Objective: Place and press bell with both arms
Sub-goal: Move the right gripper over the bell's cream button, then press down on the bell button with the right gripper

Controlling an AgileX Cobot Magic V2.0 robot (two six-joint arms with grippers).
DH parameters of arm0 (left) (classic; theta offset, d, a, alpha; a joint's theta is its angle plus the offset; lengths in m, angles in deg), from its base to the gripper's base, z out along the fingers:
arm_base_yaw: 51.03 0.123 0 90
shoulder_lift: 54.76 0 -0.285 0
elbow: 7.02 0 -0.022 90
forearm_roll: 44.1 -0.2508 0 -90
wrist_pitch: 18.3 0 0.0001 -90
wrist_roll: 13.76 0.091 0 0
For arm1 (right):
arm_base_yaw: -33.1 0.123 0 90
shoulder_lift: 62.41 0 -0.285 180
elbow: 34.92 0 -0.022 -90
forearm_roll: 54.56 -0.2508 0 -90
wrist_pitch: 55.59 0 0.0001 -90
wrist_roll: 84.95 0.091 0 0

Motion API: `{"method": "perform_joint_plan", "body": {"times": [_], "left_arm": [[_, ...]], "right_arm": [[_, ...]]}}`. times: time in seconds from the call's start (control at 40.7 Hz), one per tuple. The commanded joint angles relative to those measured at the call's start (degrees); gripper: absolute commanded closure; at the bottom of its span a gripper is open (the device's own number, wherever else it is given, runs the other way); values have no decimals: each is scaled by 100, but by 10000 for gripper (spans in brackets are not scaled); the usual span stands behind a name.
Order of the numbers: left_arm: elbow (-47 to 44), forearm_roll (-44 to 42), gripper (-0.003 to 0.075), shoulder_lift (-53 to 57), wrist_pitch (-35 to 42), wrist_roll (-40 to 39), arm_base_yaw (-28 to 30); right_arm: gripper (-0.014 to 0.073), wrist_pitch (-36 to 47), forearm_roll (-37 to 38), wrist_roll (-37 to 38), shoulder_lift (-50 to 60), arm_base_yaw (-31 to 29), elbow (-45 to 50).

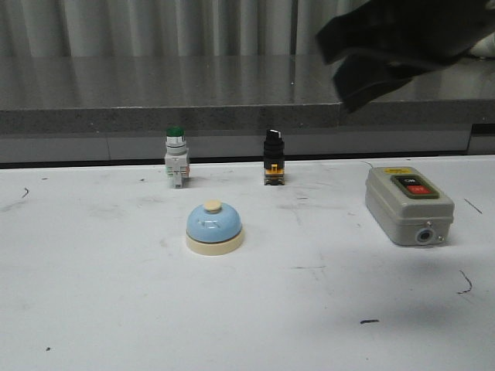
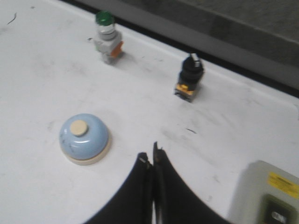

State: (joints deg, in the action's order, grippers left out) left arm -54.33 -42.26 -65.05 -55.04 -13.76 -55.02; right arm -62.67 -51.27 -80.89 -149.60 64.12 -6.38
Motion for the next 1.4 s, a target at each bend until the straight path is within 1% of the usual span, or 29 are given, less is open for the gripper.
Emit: {"method": "perform_joint_plan", "body": {"times": [0.0, 0.098, 0.221, 0.393, 0.614, 0.933, 1.228, 1.375], "left_arm": [[136, 22, 740, -142, 465, -63, 20], [136, 22, 740, -142, 465, -63, 20], [136, 22, 740, -142, 465, -63, 20], [136, 22, 740, -142, 465, -63, 20], [136, 22, 740, -142, 465, -63, 20], [136, 22, 740, -142, 465, -63, 20], [136, 22, 740, -142, 465, -63, 20], [136, 22, 740, -142, 465, -63, 20]], "right_arm": [[661, 353, -26, -9, -392, 354, -563], [661, 196, -151, -9, -948, 604, -996], [661, -13, -329, -9, -1482, 767, -1552], [661, -322, -597, -9, -2074, 796, -2173], [661, -496, -601, -9, -2546, 802, -2640], [661, -324, -601, -9, -2650, 802, -2669], [661, -578, -601, -9, -2891, 802, -2669], [661, -449, -601, -9, -2876, 802, -2669]]}}
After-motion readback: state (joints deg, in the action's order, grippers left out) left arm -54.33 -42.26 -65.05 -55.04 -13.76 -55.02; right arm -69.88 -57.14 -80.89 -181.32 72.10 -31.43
